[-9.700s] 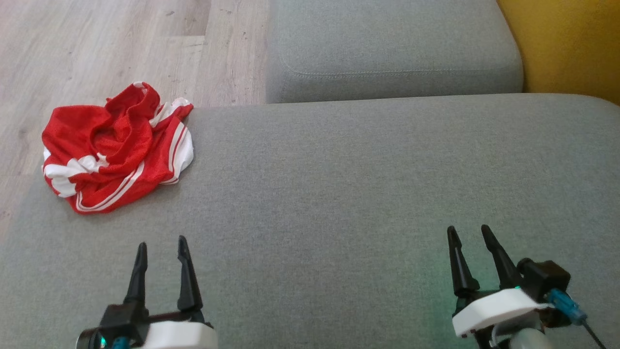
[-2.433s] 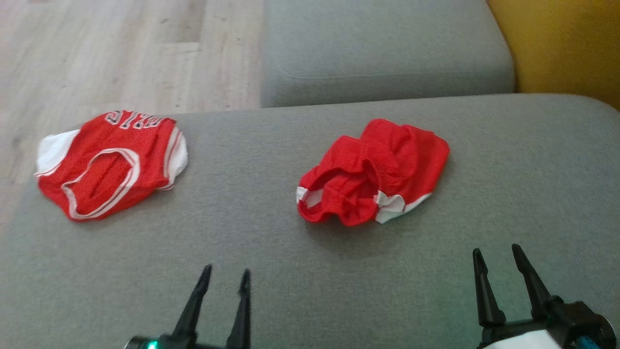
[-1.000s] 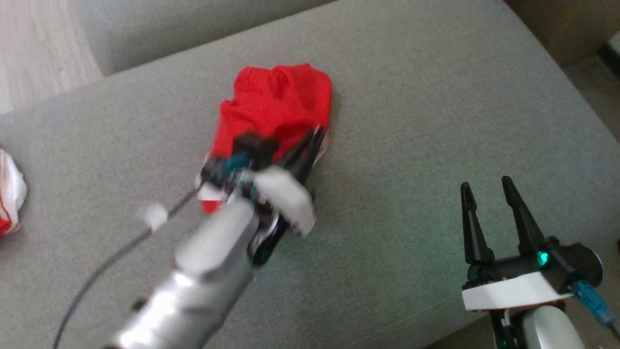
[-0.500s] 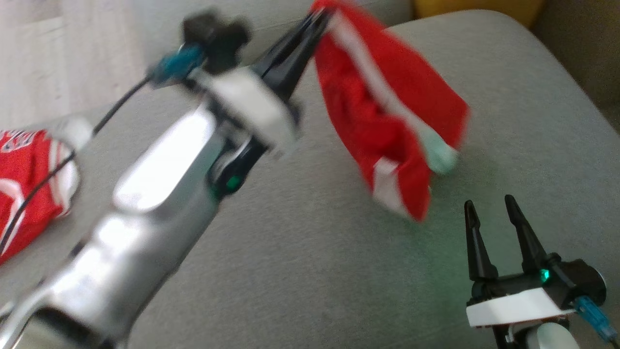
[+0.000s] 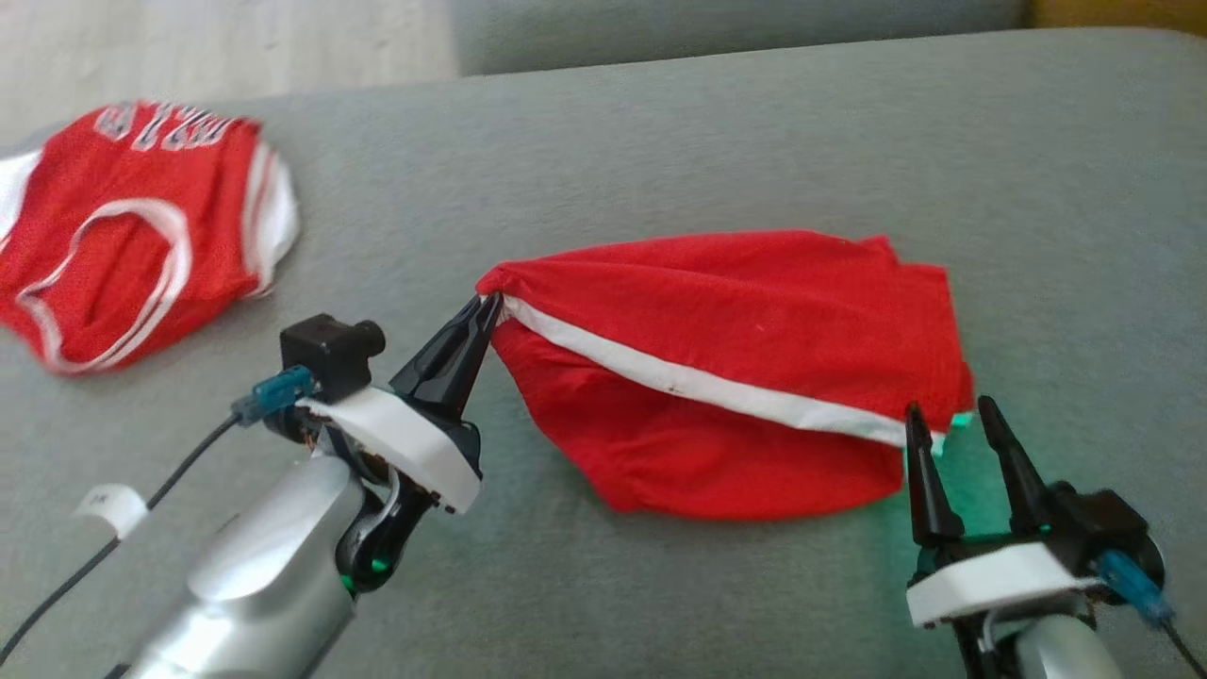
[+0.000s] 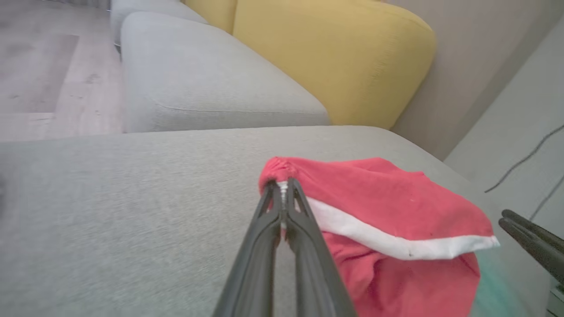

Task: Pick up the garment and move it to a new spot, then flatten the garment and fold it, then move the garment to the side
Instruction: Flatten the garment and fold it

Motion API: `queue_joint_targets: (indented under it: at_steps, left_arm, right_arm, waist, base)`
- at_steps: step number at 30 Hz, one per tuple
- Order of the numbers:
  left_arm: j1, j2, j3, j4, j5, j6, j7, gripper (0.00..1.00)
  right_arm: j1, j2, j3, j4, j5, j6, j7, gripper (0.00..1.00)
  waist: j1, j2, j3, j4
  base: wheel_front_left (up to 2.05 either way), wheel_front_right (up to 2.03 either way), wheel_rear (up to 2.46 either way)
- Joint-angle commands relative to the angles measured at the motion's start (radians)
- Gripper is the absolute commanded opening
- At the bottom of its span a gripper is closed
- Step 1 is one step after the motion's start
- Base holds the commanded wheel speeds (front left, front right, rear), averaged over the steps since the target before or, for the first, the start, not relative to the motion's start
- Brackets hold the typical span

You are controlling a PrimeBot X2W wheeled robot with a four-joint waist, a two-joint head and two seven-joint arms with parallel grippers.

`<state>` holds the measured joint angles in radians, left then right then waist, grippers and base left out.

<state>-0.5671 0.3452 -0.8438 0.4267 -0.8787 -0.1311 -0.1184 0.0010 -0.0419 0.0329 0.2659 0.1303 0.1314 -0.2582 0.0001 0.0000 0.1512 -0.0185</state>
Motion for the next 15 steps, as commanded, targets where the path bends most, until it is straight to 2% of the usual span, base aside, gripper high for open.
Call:
queue_joint_targets:
  at_steps: [1,7,15]
  left_arm:
    - [-0.051,0.016,0.037,-0.016,0.003,0.003,-0.020,0.00]
    - [-0.072,0.000,0.021,0.006,0.000,0.002,-0.043,0.00]
    - [-0.079,0.014,0.014,0.021,-0.013,0.001,-0.066,0.00]
  right_arm:
    - [-0.046,-0.008,0.021,0.006,-0.010,-0.001,-0.004,1.00]
    - [-0.071,-0.008,0.039,0.075,-0.020,-0.001,-0.004,1.00]
    - [-0.001,-0.008,0.110,0.053,-0.083,-0.001,-0.004,1.00]
  waist:
    - [-0.0001,0.0000,0.022,0.049]
    - [-0.0001,0.0000,0.027,0.088]
    - [-0.0001,0.0000,0.034,0.093]
  base:
    - [0.00,0.00,0.00]
    - [0.00,0.00,0.00]
    - [0.00,0.00,0.00]
